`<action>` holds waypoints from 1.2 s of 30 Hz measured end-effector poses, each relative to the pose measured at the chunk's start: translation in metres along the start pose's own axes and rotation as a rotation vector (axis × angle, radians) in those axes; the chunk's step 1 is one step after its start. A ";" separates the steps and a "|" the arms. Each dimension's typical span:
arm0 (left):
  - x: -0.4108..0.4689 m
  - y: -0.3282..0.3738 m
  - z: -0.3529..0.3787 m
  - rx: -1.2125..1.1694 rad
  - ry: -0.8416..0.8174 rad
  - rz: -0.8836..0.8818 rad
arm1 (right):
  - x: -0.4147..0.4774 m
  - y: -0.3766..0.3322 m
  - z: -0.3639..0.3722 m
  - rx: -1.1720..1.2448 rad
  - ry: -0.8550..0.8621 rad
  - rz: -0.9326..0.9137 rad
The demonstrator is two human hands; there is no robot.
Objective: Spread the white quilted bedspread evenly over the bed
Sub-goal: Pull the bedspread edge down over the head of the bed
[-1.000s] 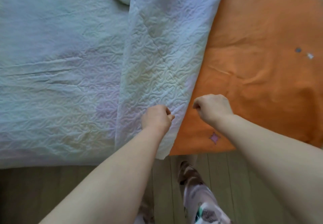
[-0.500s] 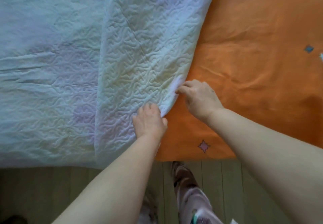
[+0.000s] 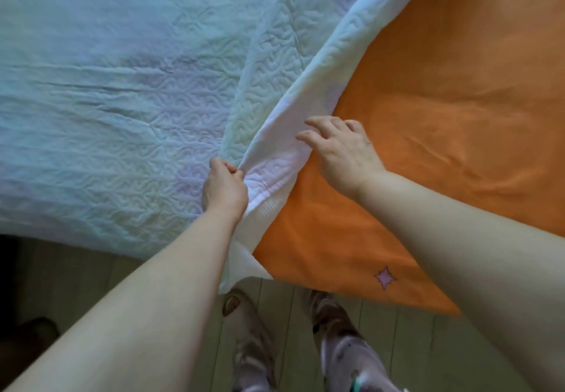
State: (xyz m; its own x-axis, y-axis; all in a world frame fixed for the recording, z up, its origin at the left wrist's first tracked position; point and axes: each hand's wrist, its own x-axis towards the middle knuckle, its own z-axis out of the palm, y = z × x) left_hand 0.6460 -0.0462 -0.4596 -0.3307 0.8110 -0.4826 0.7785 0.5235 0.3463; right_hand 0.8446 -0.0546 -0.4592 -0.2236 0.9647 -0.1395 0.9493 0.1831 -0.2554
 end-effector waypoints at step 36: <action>-0.065 -0.013 -0.042 -0.064 -0.488 0.291 | -0.006 -0.017 -0.023 -0.104 -0.092 -0.076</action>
State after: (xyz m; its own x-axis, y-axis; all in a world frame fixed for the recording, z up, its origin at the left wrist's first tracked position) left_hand 0.6347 -0.0948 -0.3997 0.1891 0.7173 -0.6706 0.7619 0.3236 0.5610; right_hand 0.8347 -0.0596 -0.4317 -0.3108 0.9265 -0.2121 0.9454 0.2784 -0.1693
